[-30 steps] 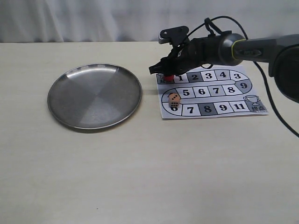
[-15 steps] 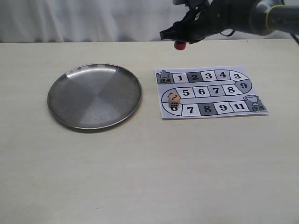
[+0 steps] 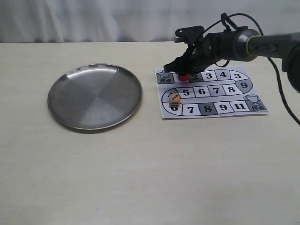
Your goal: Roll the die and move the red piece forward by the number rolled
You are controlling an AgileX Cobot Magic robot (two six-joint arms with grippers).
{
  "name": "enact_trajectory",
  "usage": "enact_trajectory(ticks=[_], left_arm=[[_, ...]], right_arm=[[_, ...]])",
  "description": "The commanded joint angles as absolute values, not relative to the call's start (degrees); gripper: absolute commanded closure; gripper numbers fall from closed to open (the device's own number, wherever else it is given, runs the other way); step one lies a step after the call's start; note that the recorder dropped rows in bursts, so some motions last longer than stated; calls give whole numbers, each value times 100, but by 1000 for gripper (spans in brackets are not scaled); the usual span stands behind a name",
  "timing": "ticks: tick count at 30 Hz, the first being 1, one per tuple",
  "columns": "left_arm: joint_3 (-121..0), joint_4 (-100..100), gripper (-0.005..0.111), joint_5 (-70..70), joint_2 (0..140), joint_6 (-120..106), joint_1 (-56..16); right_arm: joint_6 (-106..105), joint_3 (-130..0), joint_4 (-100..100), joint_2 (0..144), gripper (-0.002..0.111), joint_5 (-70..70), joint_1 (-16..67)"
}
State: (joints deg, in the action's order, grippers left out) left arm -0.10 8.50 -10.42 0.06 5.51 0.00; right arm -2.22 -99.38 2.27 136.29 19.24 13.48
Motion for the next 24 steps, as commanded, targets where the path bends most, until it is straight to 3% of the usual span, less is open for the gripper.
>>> enact_trajectory(ticks=[1,11,24], left_arm=[[0,820,107,-993,0,564,-3],[0,820,107,-993,0,564,-3],[0,820,107,-993,0,564,-3]], right_arm=[[-233,-9907,233,13547,104,2129,1341],[-233,-9907,213,12171,104,2129,1150],[-233,-9907,213,13148,104,2240,1050]])
